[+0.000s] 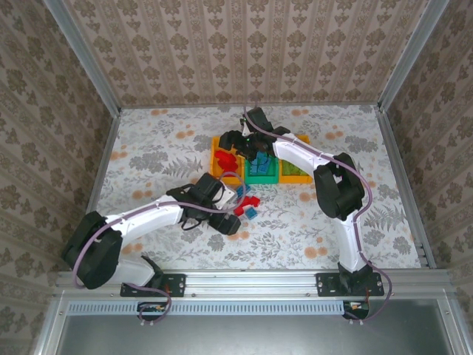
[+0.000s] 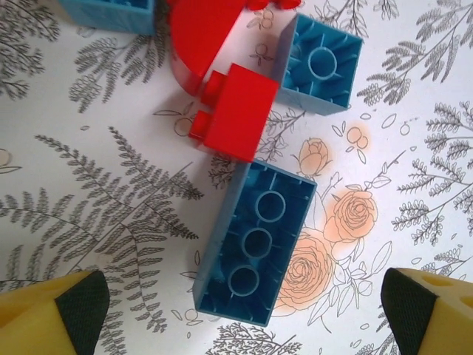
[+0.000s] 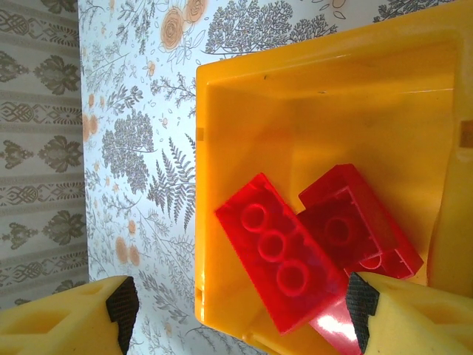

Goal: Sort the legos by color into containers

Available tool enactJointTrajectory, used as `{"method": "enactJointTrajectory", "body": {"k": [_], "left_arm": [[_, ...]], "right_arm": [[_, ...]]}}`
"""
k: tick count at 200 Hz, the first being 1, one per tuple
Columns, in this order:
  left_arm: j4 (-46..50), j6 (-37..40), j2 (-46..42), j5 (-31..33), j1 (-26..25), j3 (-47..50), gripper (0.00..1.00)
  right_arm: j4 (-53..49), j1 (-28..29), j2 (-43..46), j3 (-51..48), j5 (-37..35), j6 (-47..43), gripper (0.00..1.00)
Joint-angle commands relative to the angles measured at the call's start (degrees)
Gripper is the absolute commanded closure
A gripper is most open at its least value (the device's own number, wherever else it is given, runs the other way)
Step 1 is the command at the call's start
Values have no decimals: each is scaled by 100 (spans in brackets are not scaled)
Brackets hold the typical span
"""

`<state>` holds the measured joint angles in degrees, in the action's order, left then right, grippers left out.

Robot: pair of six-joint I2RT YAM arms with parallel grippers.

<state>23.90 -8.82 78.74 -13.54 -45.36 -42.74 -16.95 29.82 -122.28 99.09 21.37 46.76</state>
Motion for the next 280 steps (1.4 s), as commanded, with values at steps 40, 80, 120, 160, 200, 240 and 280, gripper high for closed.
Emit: {"method": "enactJointTrajectory", "body": {"k": [40, 80, 120, 160, 200, 240, 280], "left_arm": [[102, 240, 480, 26, -147, -197, 7], [152, 323, 732, 115, -277, -335, 12], [200, 359, 984, 143, -381, -454, 24], [246, 316, 1089, 159, -401, -489, 41], [290, 319, 1183, 176, -420, -543, 55], [334, 328, 1165, 225, -433, -592, 64], [537, 293, 781, 237, -439, -795, 65]], "right_arm": [[-30, -46, 214, -61, 79, 118, 22], [55, -72, 640, -293, 48, 96, 22], [202, -267, 1195, -832, -78, 163, 21], [356, -655, 1935, -1598, -212, 195, 21], [460, -1142, 2676, -2420, -308, 198, 21], [512, -1641, 3306, -3183, -345, 177, 20], [366, -1987, 3792, -3791, -454, -4, 20]]}}
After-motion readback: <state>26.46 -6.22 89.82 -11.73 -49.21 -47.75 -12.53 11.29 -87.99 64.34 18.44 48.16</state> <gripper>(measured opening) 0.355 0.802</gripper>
